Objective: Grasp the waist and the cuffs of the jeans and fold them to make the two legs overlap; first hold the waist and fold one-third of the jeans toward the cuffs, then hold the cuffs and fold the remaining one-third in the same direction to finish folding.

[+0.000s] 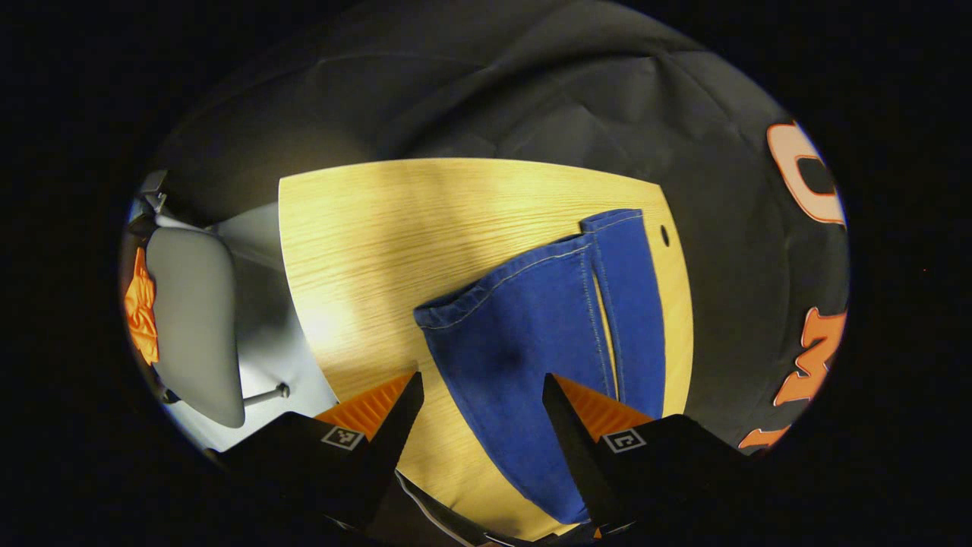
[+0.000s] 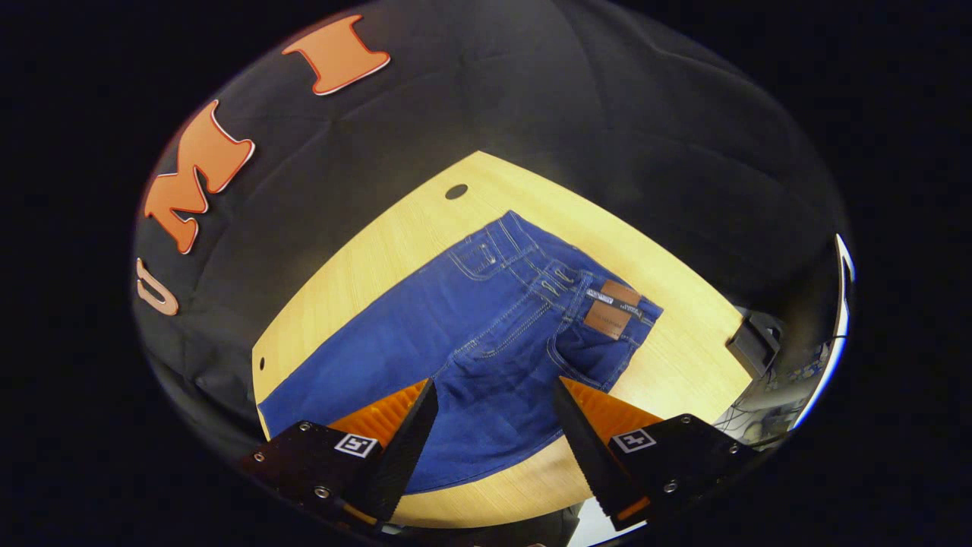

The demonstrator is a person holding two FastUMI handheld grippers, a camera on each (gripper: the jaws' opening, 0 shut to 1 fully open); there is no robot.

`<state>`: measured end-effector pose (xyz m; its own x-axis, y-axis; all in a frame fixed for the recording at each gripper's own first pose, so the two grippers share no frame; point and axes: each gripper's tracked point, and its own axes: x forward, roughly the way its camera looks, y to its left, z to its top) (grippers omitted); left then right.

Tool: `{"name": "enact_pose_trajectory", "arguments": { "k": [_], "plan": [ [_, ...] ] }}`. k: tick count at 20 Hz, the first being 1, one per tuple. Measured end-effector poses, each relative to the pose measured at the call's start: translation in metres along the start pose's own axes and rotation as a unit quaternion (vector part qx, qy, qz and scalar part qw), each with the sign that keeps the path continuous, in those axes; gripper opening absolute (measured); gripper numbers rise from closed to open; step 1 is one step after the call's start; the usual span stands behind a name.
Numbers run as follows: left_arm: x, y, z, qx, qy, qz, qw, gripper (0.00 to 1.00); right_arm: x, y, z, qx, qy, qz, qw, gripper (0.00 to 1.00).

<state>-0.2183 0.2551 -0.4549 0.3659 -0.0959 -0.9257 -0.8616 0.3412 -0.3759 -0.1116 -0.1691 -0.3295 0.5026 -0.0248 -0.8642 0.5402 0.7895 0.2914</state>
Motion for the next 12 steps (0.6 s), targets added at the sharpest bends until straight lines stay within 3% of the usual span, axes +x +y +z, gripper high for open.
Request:
{"name": "enact_pose_trajectory", "arguments": {
  "k": [2,4,6,8,9,12],
  "plan": [
    [0.008,-0.012,0.006,-0.001,-0.001,-0.016,1.000,0.93,-0.003,-0.002,-0.007,0.012,0.010,0.001,1.000,0.96],
    [0.011,-0.008,0.005,-0.003,0.007,0.000,1.000,0.91,-0.001,-0.009,-0.011,0.026,0.018,0.005,0.999,0.96],
    [0.011,-0.006,0.009,-0.017,0.012,0.035,0.999,0.86,0.003,-0.019,-0.010,0.054,0.030,0.007,0.998,0.96],
    [0.015,-0.003,0.010,-0.029,0.016,0.081,0.996,0.68,0.011,-0.031,-0.006,0.084,0.051,0.015,0.995,0.96],
    [0.018,-0.002,0.011,-0.032,0.019,0.098,0.995,0.65,0.012,-0.036,-0.005,0.089,0.062,0.018,0.994,0.96],
    [0.019,0.005,0.009,-0.024,0.038,0.148,0.988,0.64,0.022,-0.061,0.003,0.092,0.065,0.011,0.994,0.96]
  ]
}}
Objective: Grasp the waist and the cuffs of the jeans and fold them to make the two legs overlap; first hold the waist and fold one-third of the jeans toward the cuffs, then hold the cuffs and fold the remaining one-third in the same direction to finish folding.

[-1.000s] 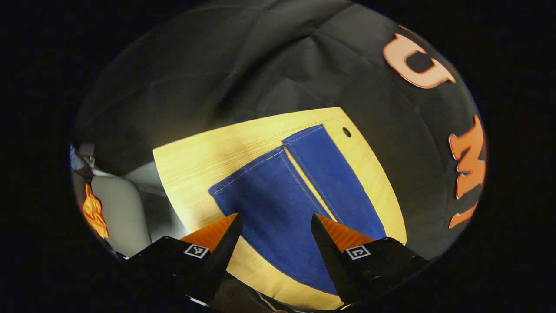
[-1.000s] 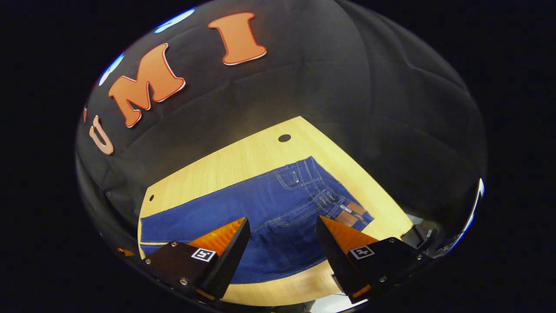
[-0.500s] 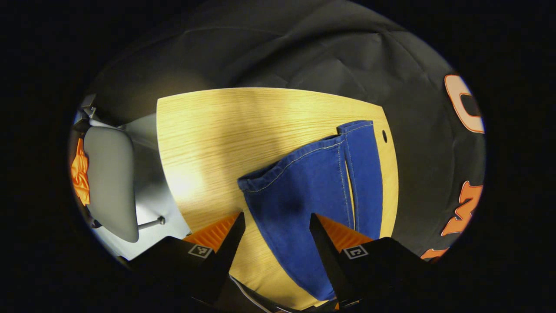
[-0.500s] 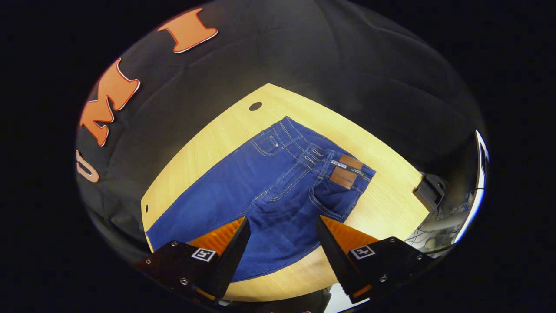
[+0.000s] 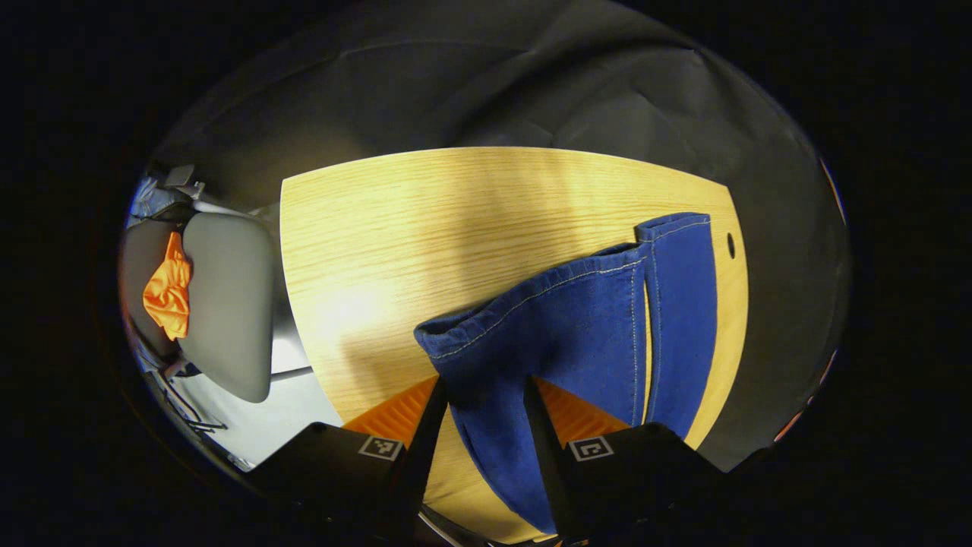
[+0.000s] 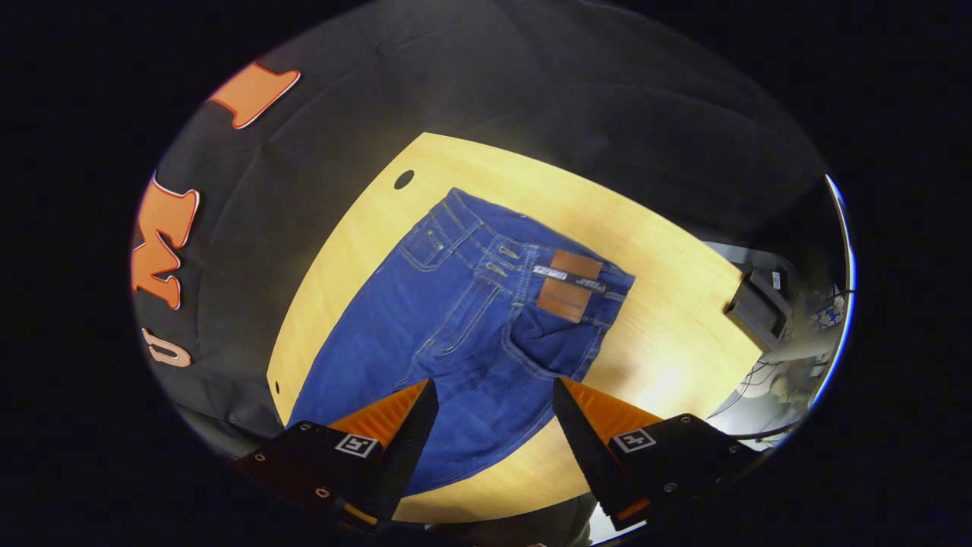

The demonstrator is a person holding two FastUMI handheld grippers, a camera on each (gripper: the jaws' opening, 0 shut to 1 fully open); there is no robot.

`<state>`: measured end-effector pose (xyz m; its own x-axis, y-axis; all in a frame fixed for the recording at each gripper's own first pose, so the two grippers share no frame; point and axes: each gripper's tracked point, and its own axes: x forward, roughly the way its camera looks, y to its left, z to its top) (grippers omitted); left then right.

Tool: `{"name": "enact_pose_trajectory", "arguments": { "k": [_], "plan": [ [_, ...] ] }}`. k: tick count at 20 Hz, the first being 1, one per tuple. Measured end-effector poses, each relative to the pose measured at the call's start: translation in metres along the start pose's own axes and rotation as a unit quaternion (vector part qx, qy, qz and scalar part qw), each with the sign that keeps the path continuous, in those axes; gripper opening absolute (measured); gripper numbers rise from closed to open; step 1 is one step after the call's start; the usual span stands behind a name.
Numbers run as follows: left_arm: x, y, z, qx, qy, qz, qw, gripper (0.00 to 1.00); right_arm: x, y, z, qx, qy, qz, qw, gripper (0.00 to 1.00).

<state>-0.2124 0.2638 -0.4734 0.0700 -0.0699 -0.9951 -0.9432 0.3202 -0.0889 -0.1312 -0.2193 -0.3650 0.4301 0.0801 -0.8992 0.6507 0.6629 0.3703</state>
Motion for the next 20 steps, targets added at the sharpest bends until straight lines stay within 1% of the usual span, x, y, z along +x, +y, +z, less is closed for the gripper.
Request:
{"name": "enact_pose_trajectory", "arguments": {
  "k": [2,3,4,5,6,9,10,12,13,14,15,16,17,18,19,20],
  "plan": [
    [0.002,-0.002,0.002,0.003,0.011,0.004,1.000,0.41,0.003,-0.008,0.006,0.015,0.008,0.007,1.000,0.96],
    [0.004,0.001,0.003,0.004,0.005,0.006,1.000,0.34,0.005,-0.012,0.007,0.020,0.013,0.013,1.000,0.96],
    [-0.014,-0.010,0.002,-0.008,0.008,-0.009,1.000,0.34,0.006,-0.017,0.008,0.026,0.018,0.017,0.999,0.96],
    [0.006,-0.009,0.006,-0.011,0.003,-0.015,1.000,0.19,0.007,-0.024,0.006,0.035,0.027,0.017,0.999,0.96],
    [0.004,-0.011,0.006,-0.009,0.007,-0.025,1.000,0.04,0.008,-0.027,0.008,0.045,0.028,0.021,0.998,0.96],
    [0.003,-0.006,0.004,-0.004,0.001,-0.046,0.999,0.04,0.011,-0.039,0.013,0.080,0.029,0.041,0.996,0.95],
    [0.004,-0.006,0.004,0.002,0.001,-0.050,0.999,0.01,0.018,-0.040,0.014,0.093,0.029,0.053,0.994,0.95],
    [0.002,-0.010,0.005,0.012,-0.002,-0.061,0.998,0.01,0.032,-0.043,0.011,0.114,0.041,0.068,0.990,0.95],
    [0.003,-0.009,0.005,0.014,-0.003,-0.064,0.998,0.01,0.041,-0.048,0.014,0.124,0.036,0.068,0.989,0.95],
    [0.002,-0.008,0.005,0.012,-0.005,-0.067,0.998,0.01,0.048,-0.055,0.013,0.127,0.037,0.061,0.989,0.95],
    [0.001,-0.008,0.004,0.006,-0.005,-0.069,0.998,0.01,0.055,-0.067,0.017,0.131,0.023,0.049,0.990,0.95],
    [0.000,-0.008,0.005,0.002,-0.006,-0.071,0.997,0.01,0.056,-0.066,0.021,0.143,0.021,0.064,0.987,0.95],
    [0.000,-0.007,0.004,0.000,-0.005,-0.073,0.997,0.01,0.059,-0.065,0.023,0.163,0.019,0.072,0.984,0.91],
    [0.000,-0.006,0.004,0.004,-0.007,-0.071,0.997,0.01,0.064,-0.062,0.025,0.180,0.020,0.078,0.980,0.89],
    [0.000,-0.007,0.003,0.010,-0.006,-0.069,0.998,0.01,0.066,-0.059,0.026,0.189,0.024,0.086,0.978,0.83],
    [0.000,-0.008,0.004,0.017,-0.007,-0.071,0.997,0.01,0.071,-0.058,0.024,0.185,0.027,0.082,0.979,0.81]
  ]
}}
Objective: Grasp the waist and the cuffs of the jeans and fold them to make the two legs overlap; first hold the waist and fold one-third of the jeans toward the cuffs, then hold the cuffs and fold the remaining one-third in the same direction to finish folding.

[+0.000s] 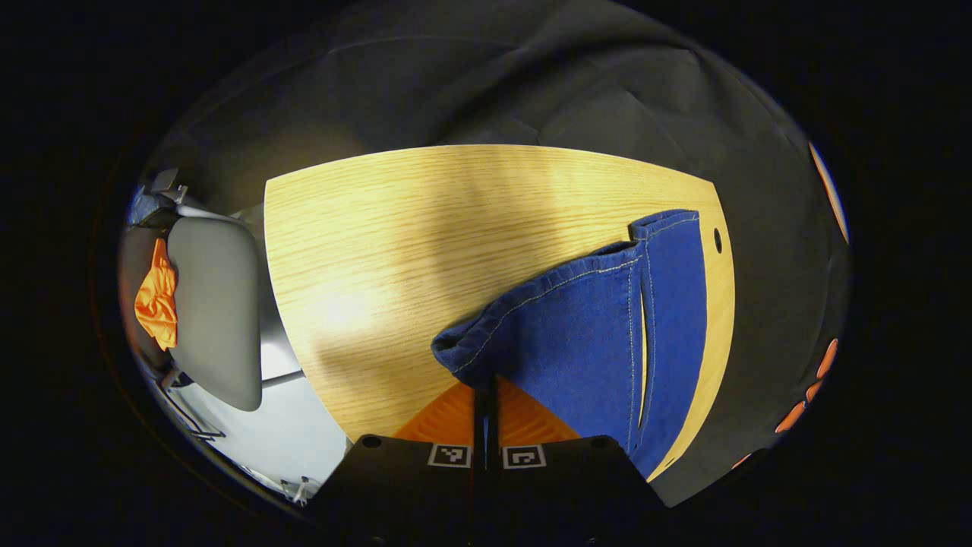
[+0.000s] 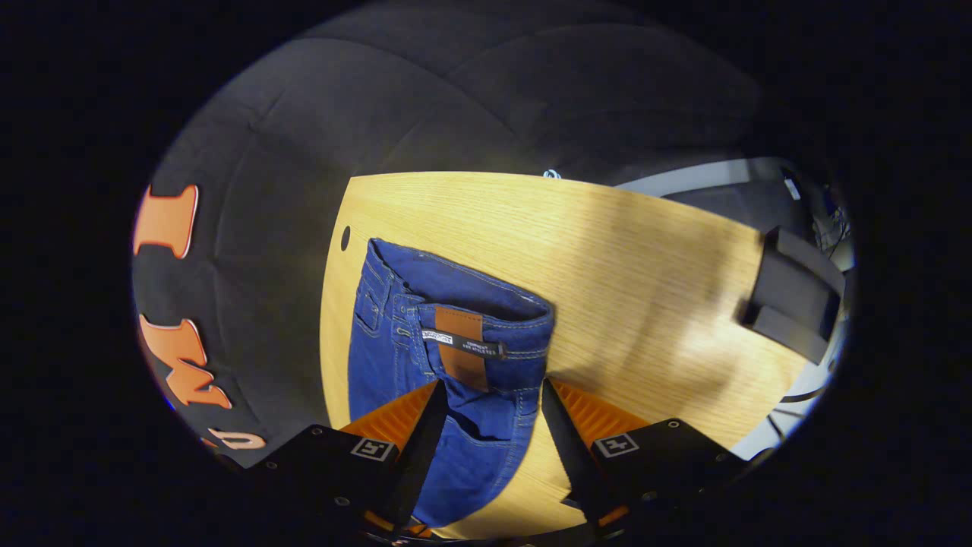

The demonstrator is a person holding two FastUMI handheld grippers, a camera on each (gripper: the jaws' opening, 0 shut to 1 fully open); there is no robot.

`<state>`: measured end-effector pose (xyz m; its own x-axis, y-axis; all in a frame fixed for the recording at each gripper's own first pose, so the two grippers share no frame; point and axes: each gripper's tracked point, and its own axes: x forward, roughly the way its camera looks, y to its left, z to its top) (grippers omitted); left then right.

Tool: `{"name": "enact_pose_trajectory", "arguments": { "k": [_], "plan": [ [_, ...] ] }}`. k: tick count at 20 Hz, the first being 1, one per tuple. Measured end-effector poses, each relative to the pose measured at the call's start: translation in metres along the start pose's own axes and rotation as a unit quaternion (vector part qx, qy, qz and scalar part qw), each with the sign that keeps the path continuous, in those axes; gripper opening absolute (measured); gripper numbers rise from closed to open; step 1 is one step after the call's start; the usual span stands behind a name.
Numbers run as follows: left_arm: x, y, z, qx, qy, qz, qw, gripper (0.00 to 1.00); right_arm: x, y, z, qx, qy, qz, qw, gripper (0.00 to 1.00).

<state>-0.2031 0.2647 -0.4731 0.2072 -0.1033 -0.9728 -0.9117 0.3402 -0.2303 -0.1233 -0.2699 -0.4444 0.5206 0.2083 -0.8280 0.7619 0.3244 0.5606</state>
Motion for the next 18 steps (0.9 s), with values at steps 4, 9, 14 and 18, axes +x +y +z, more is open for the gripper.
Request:
{"name": "enact_pose_trajectory", "arguments": {
  "k": [4,9,14,18],
  "plan": [
    [-0.003,-0.012,0.002,0.026,-0.009,-0.022,0.999,0.00,0.013,0.000,-0.002,0.023,-0.009,-0.023,0.999,0.40],
    [-0.022,-0.031,0.006,0.022,-0.032,-0.089,0.995,0.01,0.007,0.007,-0.002,0.085,-0.002,0.005,0.996,0.16],
    [-0.050,-0.059,0.005,0.032,-0.044,-0.147,0.988,0.00,-0.014,0.047,-0.001,0.062,-0.005,0.040,0.997,0.11],
    [-0.072,-0.103,0.006,0.060,-0.057,-0.193,0.978,0.00,-0.021,0.080,0.005,0.047,-0.005,0.052,0.998,0.11]
  ]
}}
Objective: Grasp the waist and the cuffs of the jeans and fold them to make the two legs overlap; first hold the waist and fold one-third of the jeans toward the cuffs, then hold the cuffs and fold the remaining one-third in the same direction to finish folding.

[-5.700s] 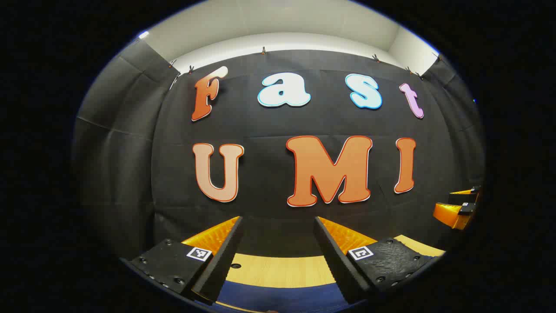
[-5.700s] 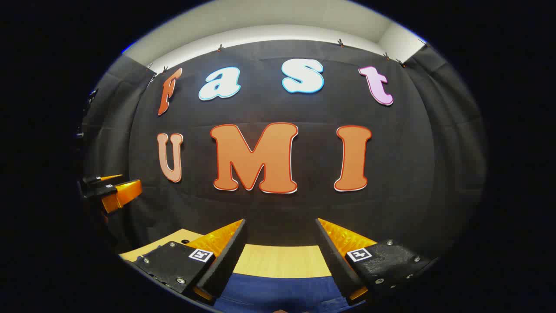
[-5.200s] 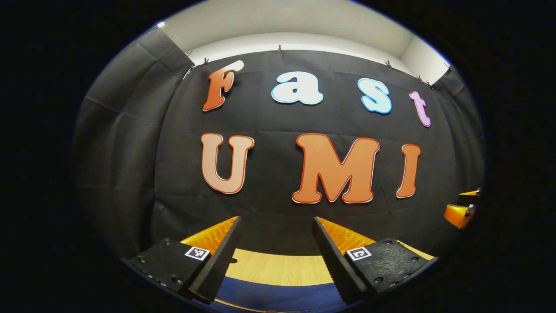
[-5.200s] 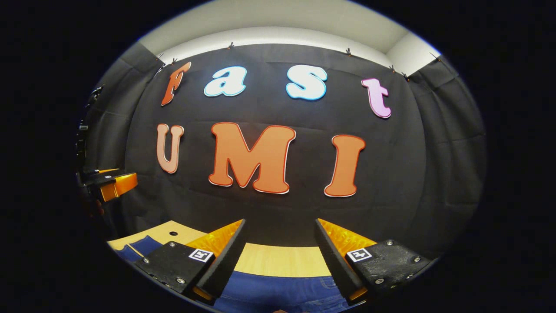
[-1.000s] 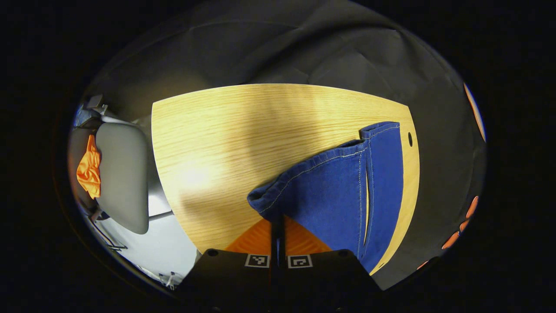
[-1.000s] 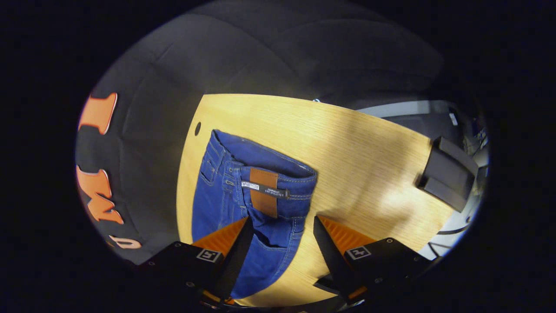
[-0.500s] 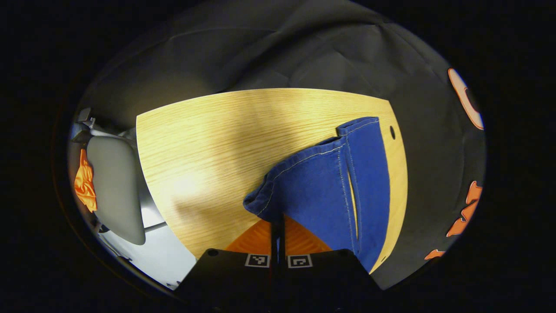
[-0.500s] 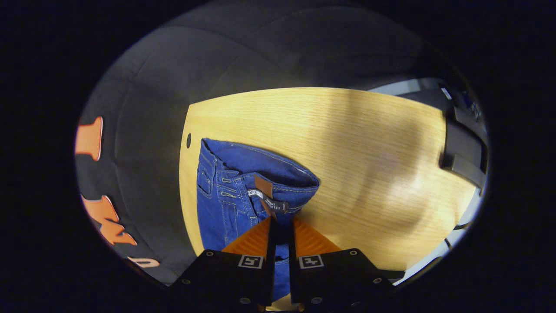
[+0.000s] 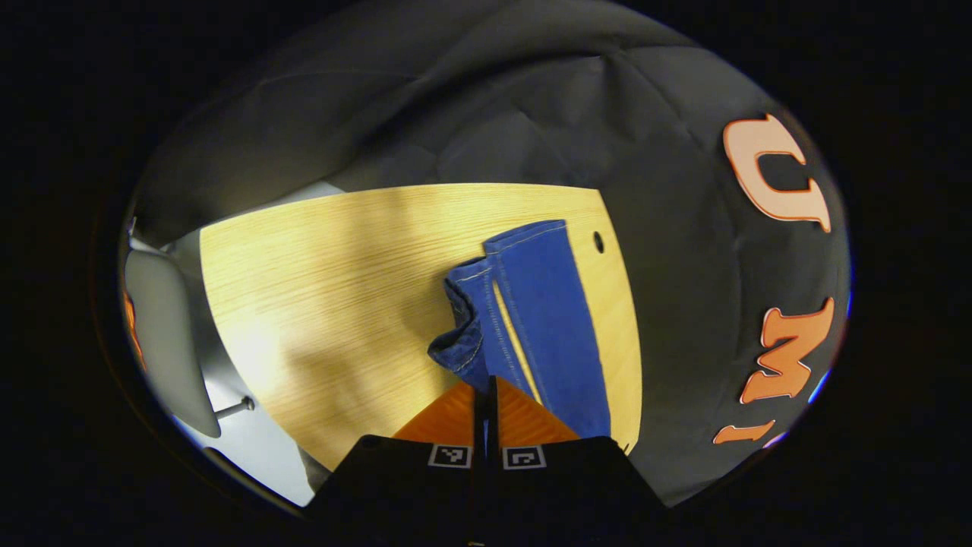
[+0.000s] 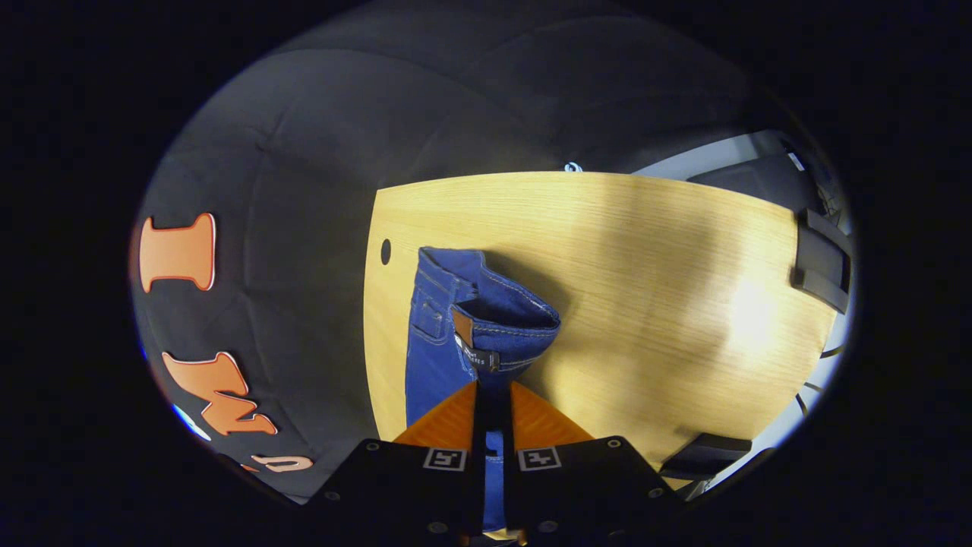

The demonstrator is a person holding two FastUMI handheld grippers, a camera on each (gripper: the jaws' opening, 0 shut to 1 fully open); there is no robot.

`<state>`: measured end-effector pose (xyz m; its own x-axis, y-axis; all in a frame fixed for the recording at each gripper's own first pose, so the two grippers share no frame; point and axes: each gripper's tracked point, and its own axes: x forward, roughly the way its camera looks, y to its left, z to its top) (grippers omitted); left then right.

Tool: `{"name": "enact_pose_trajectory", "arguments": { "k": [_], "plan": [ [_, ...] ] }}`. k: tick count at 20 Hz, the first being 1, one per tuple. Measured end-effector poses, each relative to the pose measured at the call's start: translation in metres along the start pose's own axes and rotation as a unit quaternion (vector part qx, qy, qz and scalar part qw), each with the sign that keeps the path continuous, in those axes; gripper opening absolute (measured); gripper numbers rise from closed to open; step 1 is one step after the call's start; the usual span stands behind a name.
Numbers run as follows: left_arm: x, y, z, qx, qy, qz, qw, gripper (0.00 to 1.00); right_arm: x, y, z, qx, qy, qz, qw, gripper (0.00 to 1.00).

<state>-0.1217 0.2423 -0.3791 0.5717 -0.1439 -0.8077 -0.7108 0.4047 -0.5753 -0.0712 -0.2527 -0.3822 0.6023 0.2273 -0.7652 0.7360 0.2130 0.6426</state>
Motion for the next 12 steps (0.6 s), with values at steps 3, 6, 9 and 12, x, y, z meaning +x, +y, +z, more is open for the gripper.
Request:
{"name": "enact_pose_trajectory", "arguments": {
  "k": [3,6,9,12],
  "plan": [
    [-0.001,-0.035,0.012,0.014,-0.002,-0.016,1.000,0.00,-0.007,0.017,0.002,0.009,0.003,-0.015,1.000,0.11],
    [0.000,-0.058,0.033,0.030,-0.001,-0.005,1.000,0.00,-0.002,0.030,0.011,0.043,0.012,-0.041,0.998,0.11],
    [0.013,-0.082,0.060,0.071,-0.006,-0.011,0.997,0.00,0.007,0.040,0.022,0.051,0.011,-0.067,0.996,0.11],
    [0.025,-0.096,0.077,0.121,0.008,0.000,0.993,0.00,0.018,0.058,0.028,0.048,0.022,-0.085,0.995,0.11]
  ]
}}
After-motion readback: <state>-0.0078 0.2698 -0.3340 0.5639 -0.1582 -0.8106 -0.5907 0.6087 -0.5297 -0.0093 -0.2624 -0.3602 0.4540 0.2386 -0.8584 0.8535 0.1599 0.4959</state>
